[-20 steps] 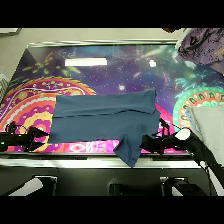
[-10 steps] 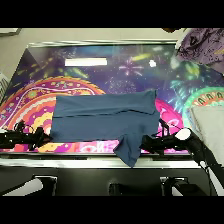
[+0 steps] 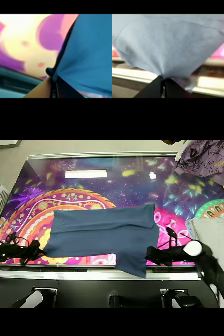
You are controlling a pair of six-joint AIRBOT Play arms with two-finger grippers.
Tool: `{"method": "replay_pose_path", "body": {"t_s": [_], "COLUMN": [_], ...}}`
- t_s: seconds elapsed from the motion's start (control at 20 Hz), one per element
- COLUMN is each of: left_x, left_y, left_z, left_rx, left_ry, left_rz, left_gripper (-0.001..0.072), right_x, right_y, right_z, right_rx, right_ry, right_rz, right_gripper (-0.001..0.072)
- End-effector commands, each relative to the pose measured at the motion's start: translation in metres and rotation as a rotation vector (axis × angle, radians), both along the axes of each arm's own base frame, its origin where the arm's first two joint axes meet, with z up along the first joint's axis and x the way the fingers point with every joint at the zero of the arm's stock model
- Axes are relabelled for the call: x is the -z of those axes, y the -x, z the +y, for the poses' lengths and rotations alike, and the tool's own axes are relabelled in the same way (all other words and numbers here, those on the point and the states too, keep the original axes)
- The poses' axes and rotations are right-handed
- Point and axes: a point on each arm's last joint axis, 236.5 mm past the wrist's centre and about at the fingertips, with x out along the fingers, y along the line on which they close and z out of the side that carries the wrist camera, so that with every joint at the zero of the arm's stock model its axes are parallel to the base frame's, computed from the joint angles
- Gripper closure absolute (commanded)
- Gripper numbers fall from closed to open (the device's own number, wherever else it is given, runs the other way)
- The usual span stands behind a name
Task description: Fold the clothes and pants, and hang the long-sleeved shirts on hangers.
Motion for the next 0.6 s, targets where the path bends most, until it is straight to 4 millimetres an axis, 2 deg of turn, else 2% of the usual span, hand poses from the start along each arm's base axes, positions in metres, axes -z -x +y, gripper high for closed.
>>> {"method": "replay_pose_path", "body": {"t_s": [0.0, 0.15, 0.25, 0.55], "left_x": [-0.026, -0.038, -0.039, -0.035], "left_y": [0.017, -0.008, -0.026, -0.069], "left_z": [0.015, 0.001, -0.003, -0.001], "left_rx": [-0.03, -0.01, -0.01, -0.019], "left_ry": [-0.134, -0.1, -0.108, -0.149], "left_rz": [-0.018, -0.138, -0.195, -0.291], "left_gripper": [0.0694, 0.0694, 0.0694, 0.0694], "right_x": [-0.025, -0.032, -0.03, -0.027], "right_y": [0.029, 0.024, 0.01, -0.059], "right_z": [-0.019, -0.019, -0.019, -0.02], "right_rx": [-0.002, -0.004, -0.024, -0.093], "right_ry": [0.081, 0.081, 0.087, 0.12], "right_rz": [-0.038, -0.101, -0.137, -0.194], "right_gripper": [0.0683, 0.0683, 0.0683, 0.0683]}}
